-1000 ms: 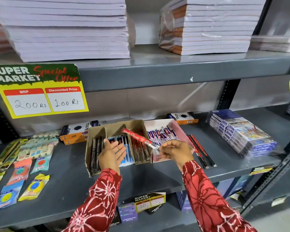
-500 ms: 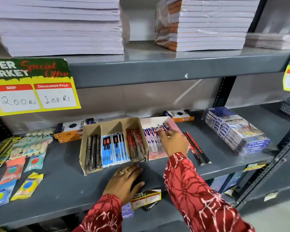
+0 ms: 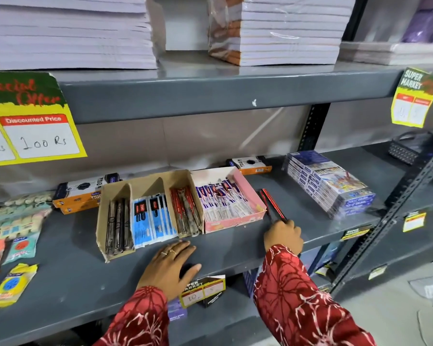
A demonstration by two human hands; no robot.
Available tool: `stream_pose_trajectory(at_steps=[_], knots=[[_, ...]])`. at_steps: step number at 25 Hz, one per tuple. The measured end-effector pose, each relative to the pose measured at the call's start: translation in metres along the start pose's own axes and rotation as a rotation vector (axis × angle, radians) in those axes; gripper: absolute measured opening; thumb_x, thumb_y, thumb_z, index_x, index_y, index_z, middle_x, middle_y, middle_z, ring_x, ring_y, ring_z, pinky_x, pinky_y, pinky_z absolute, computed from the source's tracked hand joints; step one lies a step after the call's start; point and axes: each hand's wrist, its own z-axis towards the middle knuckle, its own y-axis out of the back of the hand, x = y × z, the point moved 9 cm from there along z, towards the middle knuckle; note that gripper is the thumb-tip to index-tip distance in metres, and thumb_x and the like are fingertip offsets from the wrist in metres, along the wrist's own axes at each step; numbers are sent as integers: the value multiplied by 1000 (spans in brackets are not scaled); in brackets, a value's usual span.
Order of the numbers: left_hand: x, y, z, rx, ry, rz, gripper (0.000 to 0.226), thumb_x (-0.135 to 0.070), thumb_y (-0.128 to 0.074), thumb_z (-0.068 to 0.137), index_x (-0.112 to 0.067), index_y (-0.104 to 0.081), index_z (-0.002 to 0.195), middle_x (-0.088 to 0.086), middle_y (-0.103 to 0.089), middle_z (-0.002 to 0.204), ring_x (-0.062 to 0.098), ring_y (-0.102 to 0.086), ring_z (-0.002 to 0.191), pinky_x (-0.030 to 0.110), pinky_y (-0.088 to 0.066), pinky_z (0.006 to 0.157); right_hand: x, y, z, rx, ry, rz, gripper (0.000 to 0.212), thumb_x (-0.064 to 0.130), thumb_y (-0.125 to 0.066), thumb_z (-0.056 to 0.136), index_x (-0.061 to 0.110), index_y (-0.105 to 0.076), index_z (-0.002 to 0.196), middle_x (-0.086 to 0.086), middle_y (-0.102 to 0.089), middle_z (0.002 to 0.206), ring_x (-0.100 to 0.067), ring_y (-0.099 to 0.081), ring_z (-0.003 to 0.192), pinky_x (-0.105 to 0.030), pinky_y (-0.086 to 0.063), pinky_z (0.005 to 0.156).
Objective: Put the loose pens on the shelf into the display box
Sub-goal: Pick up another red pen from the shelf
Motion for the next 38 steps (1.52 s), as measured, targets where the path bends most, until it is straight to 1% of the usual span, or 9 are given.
stream_pose_trajectory(at_steps=[5,8,11,13,16,21,27,31,38], knots=[[0,4,-2,-21,-2,-57,104,-81,11,56,-29,-31,137,-9,-27,149,12,-21,136,30,-13,111,0,27,-5,-143,-50,288,26,10,-51,85,-3,-63,104,-24,-60,111,-43,-57,102,-46,-49,83],[7,17,-6,-168,63,-343,74,-75,-24,73,-28,-51,123,-7,-50,134,13,-44,123,30,-30,105,20,48,-11,-244,78,568,20,9,-53,85,2,-68,96,-23,-63,105,-40,-60,93,-40,-48,79],[30,32,-7,-398,322,-1075,22,-33,-57,83,-26,-61,104,6,-66,111,18,-62,99,31,-50,90,70,34,-18,175,299,807,18,5,-59,83,15,-71,73,-17,-69,85,-23,-60,78,-30,-44,70],[35,38,-2,-452,352,-1528,34,-32,-60,80,-15,-57,109,12,-64,109,22,-65,93,26,-55,79,103,24,-38,478,448,825,31,-1,-58,83,20,-64,62,-2,-69,62,-9,-60,63,-20,-42,65],[39,54,6,-504,333,-1810,66,-49,-72,62,-10,-55,112,10,-64,106,22,-67,92,27,-56,78,127,2,-62,698,562,769,25,-1,-58,85,15,-67,68,15,-66,48,9,-57,48,-5,-41,56],[53,70,2,-648,398,-1924,40,-35,-61,68,-8,-60,98,13,-65,98,17,-70,83,23,-57,69,145,-5,-61,429,766,619,20,10,-65,83,9,-71,102,0,-59,78,-10,-55,70,-18,-43,70],[72,68,1,-756,528,-1938,4,-11,-60,83,-8,-63,82,5,-74,79,16,-69,80,26,-58,68,162,17,-80,-87,1138,335,22,15,-71,72,19,-75,93,-7,-68,81,-29,-63,72,-30,-54,64],[79,71,2,-791,520,-1995,8,-9,-55,86,-9,-62,88,1,-75,74,15,-69,80,28,-54,70,164,9,-70,197,923,477,25,30,-61,86,20,-70,107,-4,-70,99,-22,-56,92,-28,-45,81],[80,74,8,-733,489,-1964,40,-41,-36,92,-9,-60,91,10,-66,93,17,-69,79,30,-55,72,162,0,-46,358,675,661,17,11,-70,79,12,-74,95,-10,-74,91,-18,-60,75,-6,-45,67]])
